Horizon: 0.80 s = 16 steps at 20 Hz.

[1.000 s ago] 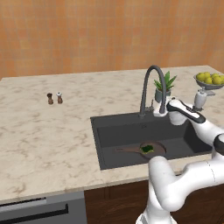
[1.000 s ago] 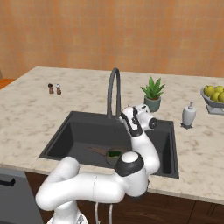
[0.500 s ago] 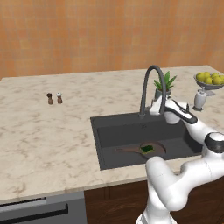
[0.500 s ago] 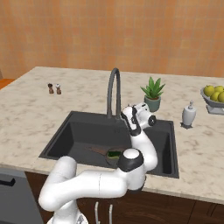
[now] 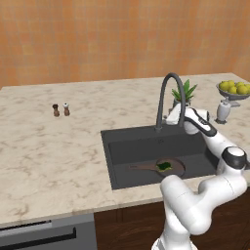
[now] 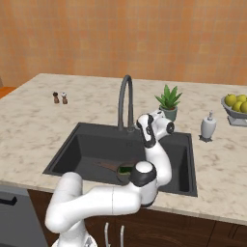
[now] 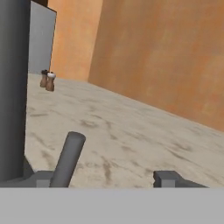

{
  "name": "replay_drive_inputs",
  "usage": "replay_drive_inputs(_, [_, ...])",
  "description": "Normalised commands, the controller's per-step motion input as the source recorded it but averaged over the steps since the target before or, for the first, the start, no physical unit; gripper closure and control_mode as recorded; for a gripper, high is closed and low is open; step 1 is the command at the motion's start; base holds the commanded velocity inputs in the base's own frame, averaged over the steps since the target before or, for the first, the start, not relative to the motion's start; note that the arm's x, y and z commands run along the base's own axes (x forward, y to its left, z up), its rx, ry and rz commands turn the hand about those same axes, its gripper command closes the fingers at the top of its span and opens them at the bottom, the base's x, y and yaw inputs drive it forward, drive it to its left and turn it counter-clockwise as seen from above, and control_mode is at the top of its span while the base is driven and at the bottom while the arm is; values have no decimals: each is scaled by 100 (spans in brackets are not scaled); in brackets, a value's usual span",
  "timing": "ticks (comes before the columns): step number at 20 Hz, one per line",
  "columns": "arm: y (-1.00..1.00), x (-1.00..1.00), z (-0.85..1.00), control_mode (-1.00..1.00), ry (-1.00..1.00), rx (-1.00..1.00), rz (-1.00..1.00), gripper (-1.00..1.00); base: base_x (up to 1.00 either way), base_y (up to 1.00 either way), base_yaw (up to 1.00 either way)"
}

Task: Pick the pan and sponge and place them into the sink. Then turn on the water.

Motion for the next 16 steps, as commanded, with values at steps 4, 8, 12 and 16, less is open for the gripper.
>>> replay_drive_inputs(4, [-13, 25, -41, -100, 0, 1, 0, 100, 0, 0, 0])
replay_drive_inputs(8, [-51, 8, -61, -100, 0, 1, -6, 100, 0, 0, 0])
replay_drive_inputs(12, [-81, 2, -74, -100, 0, 0, -23, 100, 0, 0, 0])
replay_drive_inputs(16, [-79, 0, -85, -100, 0, 0, -31, 100, 0, 0, 0])
